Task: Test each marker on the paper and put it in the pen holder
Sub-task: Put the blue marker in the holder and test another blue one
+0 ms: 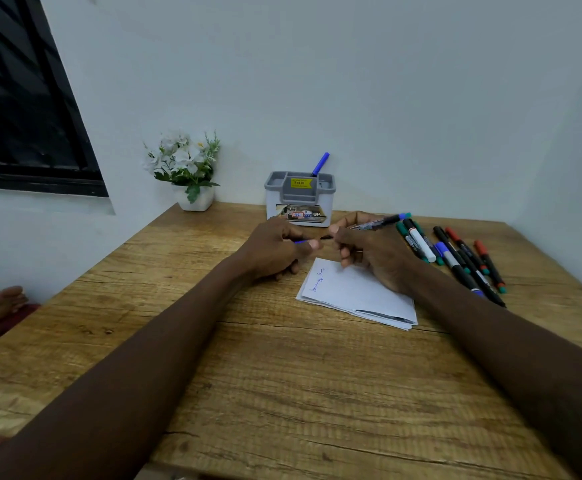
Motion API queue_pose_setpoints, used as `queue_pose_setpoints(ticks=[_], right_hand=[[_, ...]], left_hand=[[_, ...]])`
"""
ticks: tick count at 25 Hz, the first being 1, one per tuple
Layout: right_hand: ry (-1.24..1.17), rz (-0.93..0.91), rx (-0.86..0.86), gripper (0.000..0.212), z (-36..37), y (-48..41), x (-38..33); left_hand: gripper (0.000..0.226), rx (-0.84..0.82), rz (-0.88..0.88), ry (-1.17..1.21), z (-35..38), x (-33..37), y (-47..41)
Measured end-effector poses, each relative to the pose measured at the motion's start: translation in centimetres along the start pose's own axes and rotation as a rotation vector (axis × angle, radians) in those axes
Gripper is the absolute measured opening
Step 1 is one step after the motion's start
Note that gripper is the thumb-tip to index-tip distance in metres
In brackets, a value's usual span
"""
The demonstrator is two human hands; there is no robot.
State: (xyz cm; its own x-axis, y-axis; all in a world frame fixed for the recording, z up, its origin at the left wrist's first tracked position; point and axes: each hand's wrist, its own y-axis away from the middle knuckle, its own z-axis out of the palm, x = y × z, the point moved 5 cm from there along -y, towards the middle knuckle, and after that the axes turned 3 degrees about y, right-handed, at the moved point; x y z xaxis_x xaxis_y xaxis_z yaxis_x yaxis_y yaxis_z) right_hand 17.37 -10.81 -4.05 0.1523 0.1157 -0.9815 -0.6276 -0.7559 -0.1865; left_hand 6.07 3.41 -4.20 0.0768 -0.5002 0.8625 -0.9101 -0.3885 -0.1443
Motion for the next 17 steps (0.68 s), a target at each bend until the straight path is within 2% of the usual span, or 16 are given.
queue_pose_setpoints(ticks=[6,8,14,17], right_hand=[[-0.225,0.108,-0.059,0.041,-0.49,-0.43,0.47],[-0.233,0.108,-0.071,0.039,-0.46,-0.44,0.5],[-0.144,0.102,-0.042,0.008,-0.37,-0.27,0.74],[-0.014,0.022,0.046,0.026,-0.89,-0.17,0.52]], left_hand=[[0.017,0.079,0.029,0.168,-0.46,-0.77,-0.67],[0.018,0.063,0.052,0.163,-0.3,-0.71,-0.67],[0.019,0.027,0.093,0.209,-0.25,-0.61,-0.83],[0.019,0.023,0.09,0.191,-0.23,-0.51,-0.76]])
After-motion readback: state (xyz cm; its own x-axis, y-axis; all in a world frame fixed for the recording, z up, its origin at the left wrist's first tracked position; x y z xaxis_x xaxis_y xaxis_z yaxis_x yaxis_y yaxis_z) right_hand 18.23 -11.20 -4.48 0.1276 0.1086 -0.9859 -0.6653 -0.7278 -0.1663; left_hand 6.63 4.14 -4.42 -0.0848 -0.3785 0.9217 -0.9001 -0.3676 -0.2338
